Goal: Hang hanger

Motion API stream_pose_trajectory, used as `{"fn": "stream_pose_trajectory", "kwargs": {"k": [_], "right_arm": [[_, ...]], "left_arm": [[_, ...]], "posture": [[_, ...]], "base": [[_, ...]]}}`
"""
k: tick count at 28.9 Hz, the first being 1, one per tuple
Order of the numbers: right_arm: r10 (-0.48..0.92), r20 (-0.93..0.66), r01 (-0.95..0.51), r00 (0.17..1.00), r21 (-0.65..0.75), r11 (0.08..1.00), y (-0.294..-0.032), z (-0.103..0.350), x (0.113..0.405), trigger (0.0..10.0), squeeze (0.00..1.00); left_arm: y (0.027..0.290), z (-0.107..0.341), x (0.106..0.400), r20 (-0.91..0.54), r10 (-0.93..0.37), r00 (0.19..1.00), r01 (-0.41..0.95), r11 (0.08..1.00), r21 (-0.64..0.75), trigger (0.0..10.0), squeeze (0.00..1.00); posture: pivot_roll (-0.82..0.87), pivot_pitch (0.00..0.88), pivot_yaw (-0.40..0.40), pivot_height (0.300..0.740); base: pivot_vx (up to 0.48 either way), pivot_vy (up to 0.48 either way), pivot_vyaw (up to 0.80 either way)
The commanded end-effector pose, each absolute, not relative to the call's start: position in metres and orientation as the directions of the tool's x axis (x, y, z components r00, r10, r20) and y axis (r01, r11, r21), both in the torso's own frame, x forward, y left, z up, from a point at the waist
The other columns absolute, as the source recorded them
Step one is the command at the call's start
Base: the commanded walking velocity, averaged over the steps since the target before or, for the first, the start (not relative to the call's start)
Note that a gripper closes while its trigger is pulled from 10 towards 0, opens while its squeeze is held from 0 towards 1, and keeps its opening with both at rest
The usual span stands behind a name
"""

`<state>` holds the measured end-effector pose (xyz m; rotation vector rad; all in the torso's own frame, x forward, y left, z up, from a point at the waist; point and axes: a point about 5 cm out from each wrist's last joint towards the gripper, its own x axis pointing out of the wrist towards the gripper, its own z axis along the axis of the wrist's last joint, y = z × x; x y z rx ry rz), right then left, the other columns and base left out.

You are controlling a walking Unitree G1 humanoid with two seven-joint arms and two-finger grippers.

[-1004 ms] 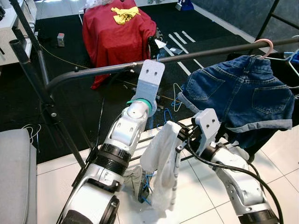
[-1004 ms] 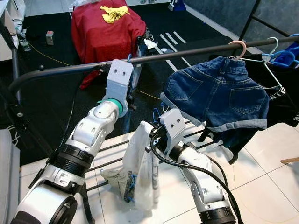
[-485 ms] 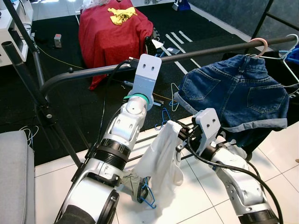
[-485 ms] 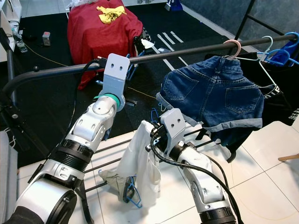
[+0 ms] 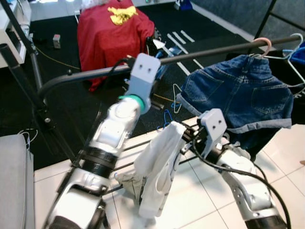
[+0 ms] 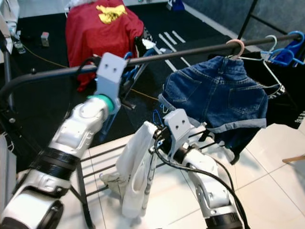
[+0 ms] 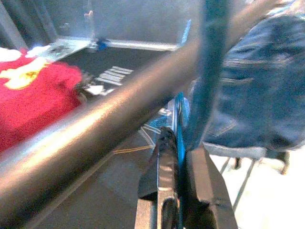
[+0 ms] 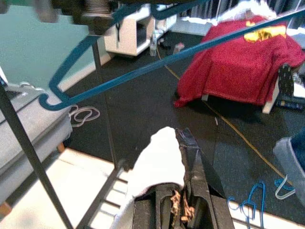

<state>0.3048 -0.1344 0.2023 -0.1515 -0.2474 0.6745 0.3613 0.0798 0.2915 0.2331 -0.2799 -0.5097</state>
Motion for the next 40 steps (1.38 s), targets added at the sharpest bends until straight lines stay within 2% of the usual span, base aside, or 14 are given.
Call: {"fn": "stream_pose_trajectory", "kwargs": {"k": [1, 4, 7, 10, 13, 18, 22, 24, 26, 27, 31, 34, 38, 40], "right_arm": [[0.635, 0.195, -0.6, 0.748, -0.212, 0.772, -0.136, 0.206, 0.301, 10.0, 0.0], [0.634, 0.195, -0.6, 0.748, -0.21, 0.772, -0.136, 0.205, 0.3, 10.0, 0.0], [0.634, 0.183, -0.601, 0.751, -0.209, 0.772, -0.138, 0.203, 0.298, 10.0, 0.0], [0.64, 0.17, -0.606, 0.749, -0.213, 0.766, -0.141, 0.203, 0.296, 10.0, 0.0], [0.689, 0.091, -0.654, 0.719, -0.246, 0.715, -0.152, 0.199, 0.276, 10.0, 0.0], [0.701, 0.053, -0.67, 0.712, -0.249, 0.699, -0.158, 0.196, 0.266, 10.0, 0.0], [0.68, 0.003, -0.656, 0.733, -0.258, 0.709, -0.173, 0.191, 0.255, 10.0, 0.0], [0.648, 0.003, -0.625, 0.762, -0.26, 0.736, -0.181, 0.191, 0.254, 10.0, 0.0], [0.472, 0.088, -0.454, 0.877, -0.165, 0.875, -0.202, 0.193, 0.272, 10.0, 0.0], [0.41, 0.102, -0.399, 0.906, -0.113, 0.91, -0.207, 0.193, 0.278, 10.0, 0.0], [0.353, 0.095, -0.346, 0.931, -0.082, 0.935, -0.212, 0.191, 0.284, 10.0, 0.0], [0.189, 0.064, -0.188, 0.98, -0.017, 0.982, -0.224, 0.185, 0.304, 10.0, 0.0], [0.148, 0.057, -0.149, 0.987, -0.003, 0.989, -0.227, 0.185, 0.31, 10.0, 0.0], [0.119, 0.009, -0.119, 0.993, -0.018, 0.993, -0.228, 0.186, 0.325, 10.0, 0.0]], "left_arm": [[0.079, 0.289, 0.355, 0.188, -0.555, 0.81, 0.493, 0.819, 0.292, 10.0, 0.0], [0.08, 0.287, 0.353, 0.181, -0.566, 0.804, 0.501, 0.81, 0.306, 10.0, 0.0], [0.08, 0.267, 0.344, 0.109, -0.642, 0.759, 0.569, 0.734, 0.371, 10.0, 0.0], [0.085, 0.256, 0.341, 0.071, -0.656, 0.752, 0.579, 0.708, 0.405, 10.0, 0.0], [0.103, 0.238, 0.336, 0.01, -0.651, 0.759, 0.58, 0.684, 0.443, 10.0, 0.0], [0.11, 0.235, 0.33, 0.0, -0.676, 0.737, 0.605, 0.66, 0.445, 10.0, 0.0], [0.129, 0.23, 0.323, -0.039, -0.668, 0.743, 0.614, 0.657, 0.438, 10.0, 0.0], [0.139, 0.229, 0.322, -0.053, -0.642, 0.765, 0.601, 0.682, 0.417, 10.0, 0.0], [0.157, 0.222, 0.315, -0.104, -0.609, 0.786, 0.6, 0.711, 0.367, 10.0, 0.0], [0.161, 0.219, 0.312, -0.122, -0.608, 0.785, 0.605, 0.709, 0.362, 10.0, 0.0], [0.164, 0.216, 0.309, -0.141, -0.607, 0.782, 0.612, 0.706, 0.358, 10.0, 0.0], [0.167, 0.204, 0.304, -0.208, -0.58, 0.788, 0.616, 0.737, 0.279, 10.0, 0.0], [0.168, 0.201, 0.304, -0.228, -0.57, 0.789, 0.613, 0.749, 0.252, 10.0, 0.0], [0.169, 0.187, 0.303, -0.289, -0.536, 0.793, 0.602, 0.759, 0.247, 10.0, 0.0]], "posture": [[-0.16, 0.156, 0.079, 0.74], [-0.16, 0.156, 0.078, 0.74], [-0.16, 0.153, 0.075, 0.74], [-0.17, 0.152, 0.075, 0.74], [-0.17, 0.154, 0.074, 0.74], [-0.18, 0.159, 0.076, 0.74], [-0.18, 0.171, 0.087, 0.74], [-0.18, 0.173, 0.091, 0.74], [-0.18, 0.173, 0.092, 0.74], [-0.18, 0.173, 0.092, 0.74], [-0.16, 0.177, 0.095, 0.74], [-0.14, 0.182, 0.105, 0.74], [-0.14, 0.182, 0.105, 0.74], [-0.14, 0.18, 0.102, 0.74]], "base": [[0.0, 0.0, 0.0], [0.0, 0.0, 0.0], [0.0, 0.0, 0.0], [0.0, 0.0, 0.0], [0.0, 0.0, 0.0], [0.0, 0.0, 0.0], [0.0, 0.0, 0.0], [0.0, 0.0, 0.0], [0.0, 0.0, 0.0], [0.0, 0.0, 0.0], [0.0, 0.0, 0.0], [0.0, 0.0, 0.0], [0.0, 0.0, 0.0], [0.0, 0.0, 0.0]]}}
